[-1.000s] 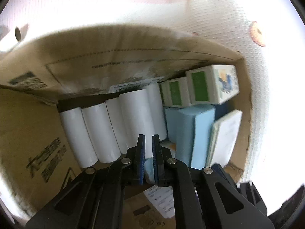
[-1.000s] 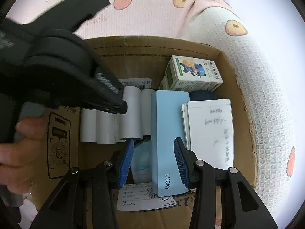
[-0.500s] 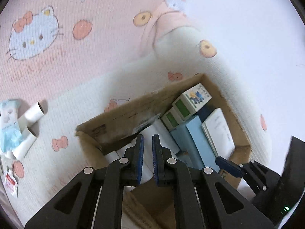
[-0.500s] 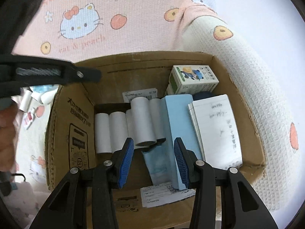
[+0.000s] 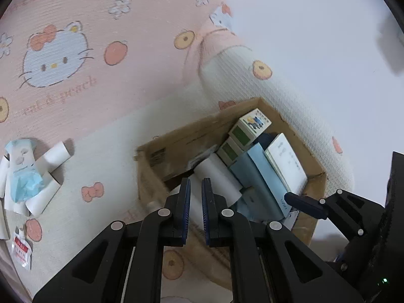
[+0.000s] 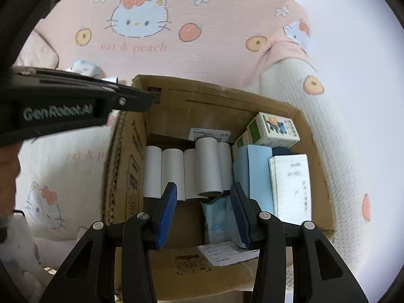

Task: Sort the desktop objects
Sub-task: 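Withdraw the right tool from the box back toward the tube pile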

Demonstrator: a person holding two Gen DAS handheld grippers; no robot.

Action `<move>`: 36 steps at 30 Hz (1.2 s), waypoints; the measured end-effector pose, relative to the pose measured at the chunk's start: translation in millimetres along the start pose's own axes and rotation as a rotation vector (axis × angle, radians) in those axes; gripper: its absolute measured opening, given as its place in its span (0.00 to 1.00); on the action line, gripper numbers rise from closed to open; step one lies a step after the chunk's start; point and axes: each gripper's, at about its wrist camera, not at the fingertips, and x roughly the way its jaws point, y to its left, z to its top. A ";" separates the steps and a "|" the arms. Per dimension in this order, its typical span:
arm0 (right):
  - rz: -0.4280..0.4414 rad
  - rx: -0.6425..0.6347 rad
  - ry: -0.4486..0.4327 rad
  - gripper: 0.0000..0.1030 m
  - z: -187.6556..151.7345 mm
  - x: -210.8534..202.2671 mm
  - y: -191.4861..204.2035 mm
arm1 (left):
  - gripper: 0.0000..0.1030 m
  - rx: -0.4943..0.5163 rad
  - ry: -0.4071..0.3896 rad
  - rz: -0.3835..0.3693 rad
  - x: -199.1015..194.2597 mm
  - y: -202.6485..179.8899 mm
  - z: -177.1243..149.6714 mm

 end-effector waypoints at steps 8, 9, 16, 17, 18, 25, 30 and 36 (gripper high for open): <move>-0.004 -0.090 -0.041 0.40 17.1 -17.5 42.0 | 0.08 -0.060 -0.121 0.032 -46.5 43.2 -22.9; -0.001 -0.100 -0.057 0.40 19.2 -20.8 48.1 | 0.08 -0.066 -0.137 0.039 -52.8 47.5 -26.9; 0.036 -0.201 -0.107 0.40 27.1 -29.7 90.7 | 0.08 -0.141 -0.227 0.094 -80.7 76.2 -44.3; 0.036 -0.212 -0.111 0.40 27.8 -29.7 94.6 | 0.08 -0.159 -0.231 0.086 -82.2 81.6 -44.1; 0.038 -0.224 -0.115 0.40 28.9 -29.6 98.2 | 0.08 -0.173 -0.230 0.085 -83.6 87.6 -43.9; 0.107 -0.268 -0.231 0.40 46.3 -32.2 126.5 | 0.08 -0.245 -0.232 0.149 -89.2 131.2 -59.5; 0.218 -0.277 -0.308 0.40 54.2 -21.8 147.5 | 0.08 -0.295 -0.202 0.207 -88.2 168.0 -81.1; 0.360 -0.260 -0.347 0.40 59.7 9.7 176.1 | 0.08 -0.399 -0.142 0.222 -75.1 211.3 -108.0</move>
